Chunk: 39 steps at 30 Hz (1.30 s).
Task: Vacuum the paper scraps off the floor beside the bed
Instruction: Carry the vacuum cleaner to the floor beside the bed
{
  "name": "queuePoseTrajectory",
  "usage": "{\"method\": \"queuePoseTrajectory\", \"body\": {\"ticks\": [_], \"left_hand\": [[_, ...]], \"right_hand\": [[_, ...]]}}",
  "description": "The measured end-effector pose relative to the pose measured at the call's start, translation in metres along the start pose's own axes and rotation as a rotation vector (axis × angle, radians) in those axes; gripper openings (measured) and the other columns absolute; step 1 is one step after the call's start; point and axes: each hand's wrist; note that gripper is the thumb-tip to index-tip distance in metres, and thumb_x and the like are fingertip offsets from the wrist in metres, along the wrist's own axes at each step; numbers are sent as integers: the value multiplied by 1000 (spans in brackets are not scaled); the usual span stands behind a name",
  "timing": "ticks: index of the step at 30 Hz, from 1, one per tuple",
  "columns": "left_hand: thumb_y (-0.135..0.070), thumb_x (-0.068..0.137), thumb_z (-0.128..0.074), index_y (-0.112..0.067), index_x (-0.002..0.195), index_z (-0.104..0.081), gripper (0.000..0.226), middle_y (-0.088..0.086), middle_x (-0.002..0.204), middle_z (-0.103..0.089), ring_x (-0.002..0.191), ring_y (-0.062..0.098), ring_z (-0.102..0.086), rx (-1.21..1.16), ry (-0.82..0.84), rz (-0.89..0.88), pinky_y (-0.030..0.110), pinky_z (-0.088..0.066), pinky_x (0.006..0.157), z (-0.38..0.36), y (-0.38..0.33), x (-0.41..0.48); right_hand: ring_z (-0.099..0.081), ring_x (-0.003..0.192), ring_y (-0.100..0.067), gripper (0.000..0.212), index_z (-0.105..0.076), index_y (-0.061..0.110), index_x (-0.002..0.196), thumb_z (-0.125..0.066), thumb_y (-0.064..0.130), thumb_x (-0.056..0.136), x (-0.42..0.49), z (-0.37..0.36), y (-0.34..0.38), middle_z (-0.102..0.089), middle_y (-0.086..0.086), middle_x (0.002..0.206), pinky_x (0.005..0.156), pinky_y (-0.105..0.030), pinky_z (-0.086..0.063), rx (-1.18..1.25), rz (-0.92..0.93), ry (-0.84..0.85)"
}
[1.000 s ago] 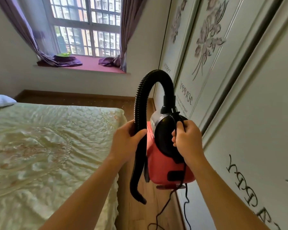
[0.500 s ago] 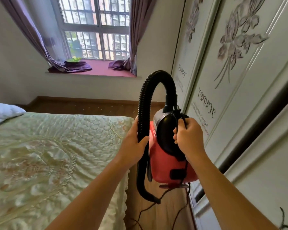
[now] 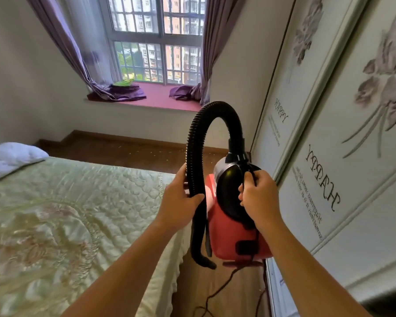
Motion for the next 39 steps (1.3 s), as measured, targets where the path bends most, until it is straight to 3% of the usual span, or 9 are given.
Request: {"method": "queuePoseTrajectory", "body": {"ticks": [9,18,23,28,34,39], "left_hand": [[-8,87,-75,-15,107,-72,21,-8,97,-75,95,5,-71,-24,-60,4,19,-59,80,9,58,151],[-12,88,-75,-15,101,-75,13,-3,90,-76,86,16,-74,-40,-38,-52,37,-62,80,5,67,296],[-7,88,-75,-22,99,-74,18,-5,89,-76,81,12,-73,-39,-76,-84,21,-59,70,-16,83,362],[-7,90,-73,-30,100,-72,25,-7,90,-77,81,16,-75,-50,-103,-40,29,-62,71,-47,104,432],[-9,94,-69,-13,106,-70,13,1,88,-75,77,24,-75,-50,-194,5,41,-64,71,-72,117,518],[-9,95,-67,-13,103,-69,9,5,88,-75,78,27,-75,-37,-243,27,44,-64,73,-72,129,586]], "right_hand": [[-58,45,-4,22,-57,16,89,-46,26,105,137,-72,-5,-64,-4,70,48,-23,-52,-54,0,-17],[-58,47,-7,22,-57,13,89,-46,25,104,264,-106,20,-64,-5,70,51,-26,-53,-14,0,-59],[-57,45,-6,22,-58,10,91,-47,24,104,336,-121,9,-63,-7,69,48,-24,-52,30,0,-41],[-59,47,-12,22,-60,10,89,-48,23,104,423,-136,-15,-64,-7,67,50,-31,-54,69,-9,13],[-59,50,-14,22,-57,14,85,-49,22,103,528,-155,-19,-62,-2,64,56,-41,-55,80,18,116],[-60,51,-16,21,-57,17,85,-49,23,103,602,-178,-6,-63,-2,65,59,-47,-57,54,56,163]]}}
Point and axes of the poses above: each hand's wrist, its own x-axis towards the middle knuckle, its own z-axis out of the back of the hand, y = z × x
